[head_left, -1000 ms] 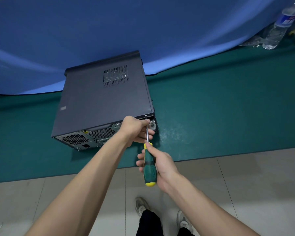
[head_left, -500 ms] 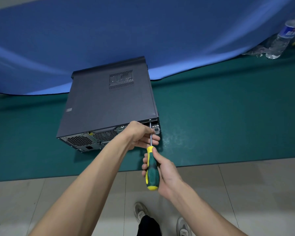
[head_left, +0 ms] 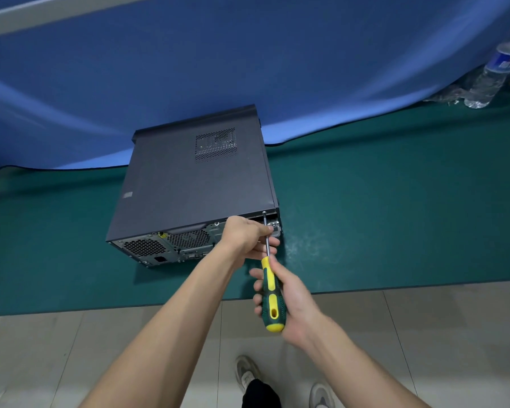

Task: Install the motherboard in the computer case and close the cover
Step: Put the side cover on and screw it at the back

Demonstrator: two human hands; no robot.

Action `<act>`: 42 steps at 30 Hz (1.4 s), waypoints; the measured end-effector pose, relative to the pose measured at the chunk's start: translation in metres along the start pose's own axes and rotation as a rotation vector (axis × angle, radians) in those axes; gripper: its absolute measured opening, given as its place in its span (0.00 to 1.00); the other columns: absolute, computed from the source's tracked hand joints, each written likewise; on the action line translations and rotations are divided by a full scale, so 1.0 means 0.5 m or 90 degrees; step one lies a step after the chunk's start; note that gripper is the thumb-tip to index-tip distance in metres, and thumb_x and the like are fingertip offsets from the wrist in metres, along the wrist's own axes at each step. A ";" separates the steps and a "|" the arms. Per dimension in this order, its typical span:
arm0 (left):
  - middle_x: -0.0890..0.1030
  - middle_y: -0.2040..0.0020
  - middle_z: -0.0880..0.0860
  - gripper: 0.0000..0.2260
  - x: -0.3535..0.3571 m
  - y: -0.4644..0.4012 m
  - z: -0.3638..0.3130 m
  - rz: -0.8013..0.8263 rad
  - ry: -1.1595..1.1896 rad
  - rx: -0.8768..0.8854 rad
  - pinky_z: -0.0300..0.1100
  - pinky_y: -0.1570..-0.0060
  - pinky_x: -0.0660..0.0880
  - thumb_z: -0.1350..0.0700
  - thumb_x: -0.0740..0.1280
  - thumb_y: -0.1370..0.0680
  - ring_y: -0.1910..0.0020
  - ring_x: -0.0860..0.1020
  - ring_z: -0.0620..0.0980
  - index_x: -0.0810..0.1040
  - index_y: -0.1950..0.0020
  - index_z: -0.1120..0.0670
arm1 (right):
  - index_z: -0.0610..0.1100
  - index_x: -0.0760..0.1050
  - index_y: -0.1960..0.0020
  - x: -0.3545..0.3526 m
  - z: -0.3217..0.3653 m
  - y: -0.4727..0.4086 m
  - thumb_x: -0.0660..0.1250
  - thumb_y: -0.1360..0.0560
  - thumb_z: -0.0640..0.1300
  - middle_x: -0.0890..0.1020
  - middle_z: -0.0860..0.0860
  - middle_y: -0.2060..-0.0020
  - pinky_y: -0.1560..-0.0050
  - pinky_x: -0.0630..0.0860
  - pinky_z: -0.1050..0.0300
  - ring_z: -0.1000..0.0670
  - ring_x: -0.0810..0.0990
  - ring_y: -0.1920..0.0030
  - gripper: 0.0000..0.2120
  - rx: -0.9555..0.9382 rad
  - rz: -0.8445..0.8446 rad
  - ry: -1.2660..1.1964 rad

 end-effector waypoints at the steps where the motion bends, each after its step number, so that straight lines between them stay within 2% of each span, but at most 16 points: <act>1: 0.81 0.65 0.58 0.04 0.002 0.001 0.001 -0.004 0.000 0.001 0.38 0.77 0.76 0.64 0.65 0.23 0.77 0.78 0.48 0.77 0.56 0.63 | 0.41 0.77 0.57 -0.009 0.002 -0.003 0.70 0.27 0.55 0.76 0.49 0.74 0.77 0.70 0.63 0.51 0.73 0.77 0.16 -0.002 -0.032 0.038; 3: 0.81 0.66 0.57 0.04 0.008 0.006 0.005 0.001 0.020 -0.003 0.37 0.77 0.75 0.63 0.65 0.22 0.77 0.78 0.47 0.77 0.56 0.61 | 0.41 0.77 0.59 -0.019 0.006 -0.004 0.72 0.29 0.55 0.75 0.50 0.75 0.77 0.70 0.63 0.52 0.72 0.78 0.16 -0.008 -0.067 0.057; 6: 0.82 0.67 0.55 0.05 0.016 0.015 0.012 0.020 0.071 -0.017 0.35 0.79 0.72 0.62 0.64 0.21 0.77 0.78 0.48 0.76 0.57 0.60 | 0.42 0.78 0.61 0.006 0.000 -0.007 0.69 0.30 0.59 0.72 0.51 0.75 0.80 0.66 0.64 0.54 0.69 0.79 0.19 0.012 0.022 -0.061; 8: 0.82 0.68 0.55 0.06 0.016 0.016 0.014 0.015 0.069 -0.021 0.34 0.81 0.70 0.61 0.63 0.21 0.77 0.78 0.48 0.76 0.56 0.60 | 0.42 0.78 0.58 0.014 0.000 -0.004 0.68 0.31 0.61 0.74 0.50 0.74 0.80 0.68 0.64 0.53 0.71 0.78 0.21 0.016 0.048 -0.067; 11: 0.82 0.68 0.53 0.05 0.016 0.017 0.016 0.008 0.049 -0.026 0.36 0.79 0.73 0.60 0.63 0.21 0.77 0.78 0.48 0.77 0.54 0.60 | 0.42 0.79 0.53 -0.005 -0.003 -0.005 0.69 0.28 0.58 0.79 0.49 0.71 0.75 0.71 0.63 0.51 0.77 0.74 0.19 0.009 -0.014 0.021; 14: 0.83 0.66 0.53 0.06 0.019 0.018 0.020 0.014 0.066 -0.028 0.35 0.78 0.73 0.59 0.62 0.20 0.76 0.79 0.47 0.76 0.54 0.60 | 0.41 0.78 0.58 -0.022 -0.004 -0.008 0.72 0.28 0.54 0.78 0.50 0.73 0.77 0.69 0.64 0.52 0.73 0.78 0.15 -0.011 -0.084 0.011; 18: 0.83 0.68 0.51 0.08 0.021 0.022 0.025 0.019 0.094 -0.041 0.28 0.80 0.63 0.57 0.62 0.20 0.75 0.79 0.46 0.76 0.56 0.57 | 0.41 0.78 0.58 0.024 -0.013 0.000 0.67 0.27 0.58 0.75 0.49 0.73 0.80 0.67 0.64 0.53 0.71 0.79 0.18 0.022 0.035 -0.123; 21: 0.82 0.69 0.54 0.06 0.022 0.021 0.021 0.011 0.087 -0.037 0.34 0.79 0.71 0.60 0.62 0.20 0.77 0.78 0.48 0.76 0.55 0.59 | 0.41 0.78 0.53 0.006 -0.007 0.004 0.68 0.26 0.56 0.79 0.48 0.70 0.76 0.71 0.62 0.50 0.78 0.74 0.17 0.007 -0.014 -0.012; 24: 0.82 0.70 0.55 0.06 0.030 0.017 0.023 0.012 0.117 -0.029 0.37 0.76 0.75 0.62 0.61 0.20 0.78 0.78 0.49 0.75 0.55 0.61 | 0.41 0.76 0.59 -0.018 0.008 -0.001 0.71 0.26 0.50 0.78 0.49 0.72 0.76 0.70 0.63 0.52 0.75 0.77 0.13 -0.038 -0.098 0.068; 26: 0.82 0.70 0.54 0.08 0.034 0.019 0.025 0.029 0.155 -0.035 0.37 0.76 0.74 0.60 0.60 0.20 0.78 0.77 0.48 0.75 0.56 0.60 | 0.40 0.77 0.62 -0.001 -0.002 -0.002 0.68 0.25 0.51 0.76 0.49 0.74 0.77 0.71 0.63 0.52 0.74 0.78 0.15 -0.014 -0.034 -0.027; 28: 0.83 0.66 0.55 0.09 0.035 0.021 0.027 0.053 0.139 -0.042 0.37 0.75 0.73 0.58 0.59 0.19 0.74 0.79 0.49 0.75 0.54 0.60 | 0.40 0.79 0.64 0.022 -0.005 0.006 0.65 0.24 0.55 0.75 0.49 0.74 0.79 0.70 0.64 0.53 0.73 0.78 0.19 0.017 0.052 -0.129; 31: 0.84 0.62 0.56 0.12 0.032 0.024 0.022 0.101 0.035 -0.042 0.33 0.79 0.68 0.56 0.56 0.18 0.71 0.79 0.51 0.76 0.52 0.60 | 0.41 0.78 0.60 0.021 0.006 0.012 0.62 0.23 0.57 0.76 0.49 0.72 0.78 0.70 0.63 0.51 0.75 0.76 0.20 0.019 0.075 -0.106; 34: 0.84 0.65 0.54 0.12 0.030 0.026 0.022 0.140 -0.002 -0.035 0.36 0.75 0.73 0.57 0.56 0.18 0.71 0.80 0.49 0.76 0.55 0.59 | 0.41 0.77 0.56 0.009 0.020 0.012 0.67 0.26 0.57 0.78 0.47 0.69 0.74 0.72 0.61 0.49 0.77 0.74 0.18 -0.003 0.021 0.038; 37: 0.83 0.68 0.55 0.10 0.018 0.022 0.023 0.100 -0.029 -0.022 0.38 0.73 0.77 0.59 0.61 0.19 0.73 0.81 0.48 0.76 0.58 0.60 | 0.40 0.75 0.53 -0.011 0.029 0.009 0.72 0.27 0.49 0.77 0.48 0.69 0.74 0.73 0.60 0.50 0.77 0.73 0.12 -0.065 -0.083 0.189; 42: 0.82 0.71 0.55 0.07 -0.002 0.014 0.013 0.007 -0.048 0.009 0.37 0.77 0.75 0.60 0.70 0.25 0.77 0.79 0.47 0.80 0.60 0.63 | 0.39 0.75 0.59 -0.024 0.045 0.011 0.70 0.25 0.44 0.77 0.47 0.71 0.75 0.72 0.60 0.51 0.76 0.76 0.09 -0.119 -0.134 0.151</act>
Point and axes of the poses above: each hand's wrist, its own y-axis away from the middle knuckle, its own x-axis out of the palm, z = x × y, the point moved 9 cm from there along -y, towards the middle knuckle
